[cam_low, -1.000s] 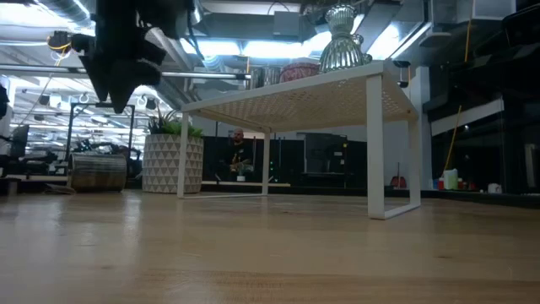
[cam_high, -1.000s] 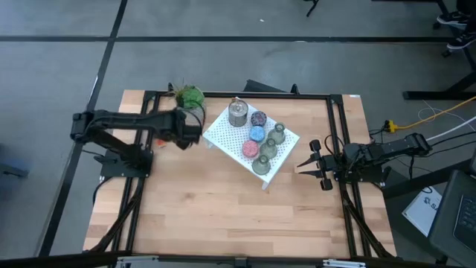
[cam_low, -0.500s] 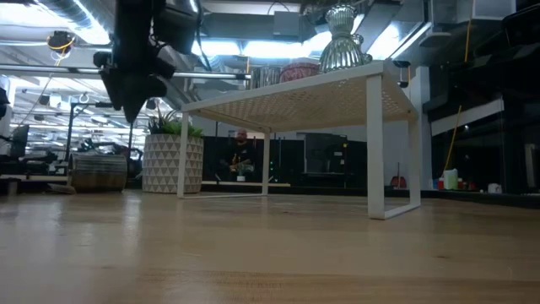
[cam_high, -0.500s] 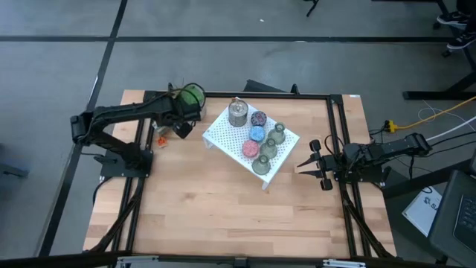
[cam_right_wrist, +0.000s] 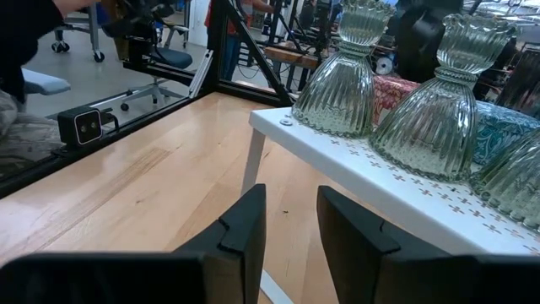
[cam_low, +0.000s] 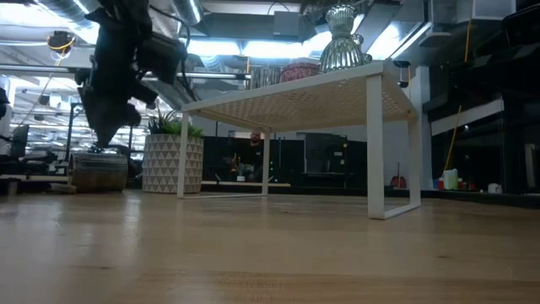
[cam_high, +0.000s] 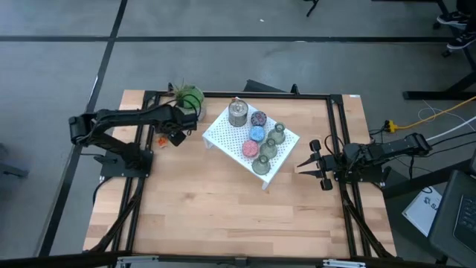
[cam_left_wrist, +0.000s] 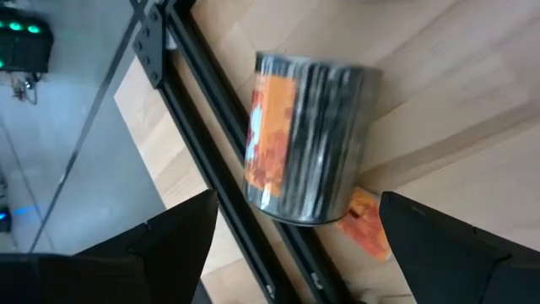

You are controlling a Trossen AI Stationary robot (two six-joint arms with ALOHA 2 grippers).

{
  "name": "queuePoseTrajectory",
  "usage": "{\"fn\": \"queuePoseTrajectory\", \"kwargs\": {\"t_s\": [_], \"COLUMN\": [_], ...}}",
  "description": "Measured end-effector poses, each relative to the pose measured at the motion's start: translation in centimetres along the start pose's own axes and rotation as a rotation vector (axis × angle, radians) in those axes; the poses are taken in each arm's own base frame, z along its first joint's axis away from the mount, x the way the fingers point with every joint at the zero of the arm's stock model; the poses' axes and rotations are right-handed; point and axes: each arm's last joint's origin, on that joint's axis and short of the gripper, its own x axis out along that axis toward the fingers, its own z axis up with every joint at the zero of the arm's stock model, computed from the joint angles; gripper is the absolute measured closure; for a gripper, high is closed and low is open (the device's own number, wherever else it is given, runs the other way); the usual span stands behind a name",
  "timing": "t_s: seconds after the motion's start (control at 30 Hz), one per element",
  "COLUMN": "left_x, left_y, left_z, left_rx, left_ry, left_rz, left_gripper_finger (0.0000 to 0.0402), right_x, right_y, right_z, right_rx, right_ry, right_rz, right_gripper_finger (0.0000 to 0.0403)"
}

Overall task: Pick & Place candle stick holders
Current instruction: Put the silver scented candle on the shelf aligned with the other silver scented candle on the shelf

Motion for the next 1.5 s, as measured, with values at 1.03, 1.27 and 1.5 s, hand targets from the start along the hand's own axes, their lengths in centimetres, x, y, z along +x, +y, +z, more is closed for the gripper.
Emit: {"fn": "queuePoseTrajectory", "kwargs": {"t_s": [1.03, 1.27, 1.5], "left_x": [2.4, 2.4, 2.2], "left_y": [1.2, 1.0, 1.7], "left_z": [0.5, 1.1, 1.1], "left_rx": [0.009, 0.059, -0.072], "left_ry": [0.108, 0.043, -0.008], "left_rz": [-0.075, -0.085, -0.003], "left_gripper_finger": [0.0139, 0.0122, 0.0075], "right_x": [0.0, 0.0, 0.0], "right_y": [0.0, 0.0, 0.0], "right_z": [0.0, 0.0, 0.0], "right_rx": [0.0, 0.0, 0.0], "right_ry": [0.0, 0.0, 0.0], "right_rz": [0.0, 0.0, 0.0], "right_gripper_finger": [0.029, 0.0291, 0.0291]}}
